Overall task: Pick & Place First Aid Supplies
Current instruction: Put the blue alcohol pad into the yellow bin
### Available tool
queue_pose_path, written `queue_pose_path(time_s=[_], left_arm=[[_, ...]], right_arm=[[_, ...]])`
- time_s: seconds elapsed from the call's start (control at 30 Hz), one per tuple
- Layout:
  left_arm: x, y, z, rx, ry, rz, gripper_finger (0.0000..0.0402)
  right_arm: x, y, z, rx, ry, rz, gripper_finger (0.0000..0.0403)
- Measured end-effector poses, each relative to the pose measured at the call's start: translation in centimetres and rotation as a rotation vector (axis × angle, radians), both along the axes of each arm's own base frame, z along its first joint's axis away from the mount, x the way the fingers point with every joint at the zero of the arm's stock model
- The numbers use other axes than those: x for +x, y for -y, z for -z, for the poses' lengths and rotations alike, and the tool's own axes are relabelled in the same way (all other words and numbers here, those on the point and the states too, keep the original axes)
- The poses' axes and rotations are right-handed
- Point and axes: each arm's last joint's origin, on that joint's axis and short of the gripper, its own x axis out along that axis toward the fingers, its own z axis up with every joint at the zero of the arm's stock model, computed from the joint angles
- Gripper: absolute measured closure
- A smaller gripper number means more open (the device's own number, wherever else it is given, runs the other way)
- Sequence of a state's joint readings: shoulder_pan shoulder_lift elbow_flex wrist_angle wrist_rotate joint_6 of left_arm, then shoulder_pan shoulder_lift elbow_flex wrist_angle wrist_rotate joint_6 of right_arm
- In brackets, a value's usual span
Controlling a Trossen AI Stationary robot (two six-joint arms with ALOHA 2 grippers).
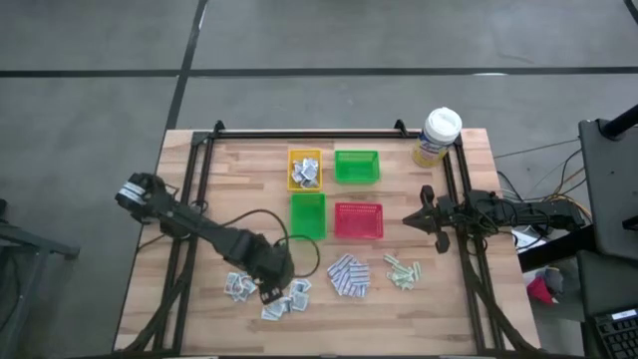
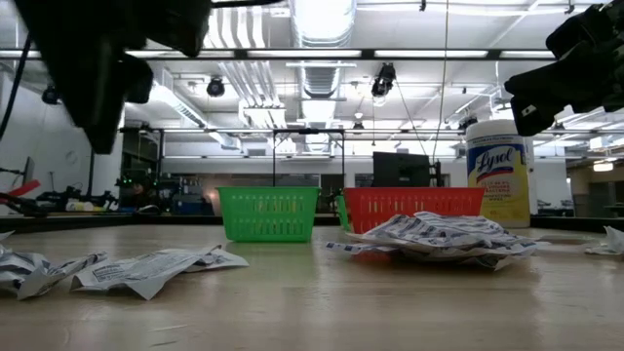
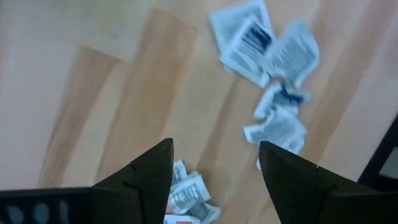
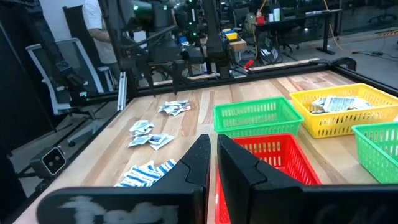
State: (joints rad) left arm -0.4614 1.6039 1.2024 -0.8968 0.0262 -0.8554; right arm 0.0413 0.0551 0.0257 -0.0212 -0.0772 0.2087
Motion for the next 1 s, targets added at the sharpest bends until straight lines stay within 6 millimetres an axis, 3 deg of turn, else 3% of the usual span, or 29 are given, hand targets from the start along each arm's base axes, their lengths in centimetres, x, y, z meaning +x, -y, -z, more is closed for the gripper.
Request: queue_pose_path(time_s=[0.37,1.0], left_arm=[[-1.8,4.1,1.9,-0.029,0.109,0.193,0.0172],[-1.5,4.2,5.5,0.065,0.193,0.169,0.0172]], right_arm=[[0.0,0.0,0.0,0.000,0.000,0.000,0.0374],[0.0,0.0,0.0,0.000,0.000,0.000,0.0374]])
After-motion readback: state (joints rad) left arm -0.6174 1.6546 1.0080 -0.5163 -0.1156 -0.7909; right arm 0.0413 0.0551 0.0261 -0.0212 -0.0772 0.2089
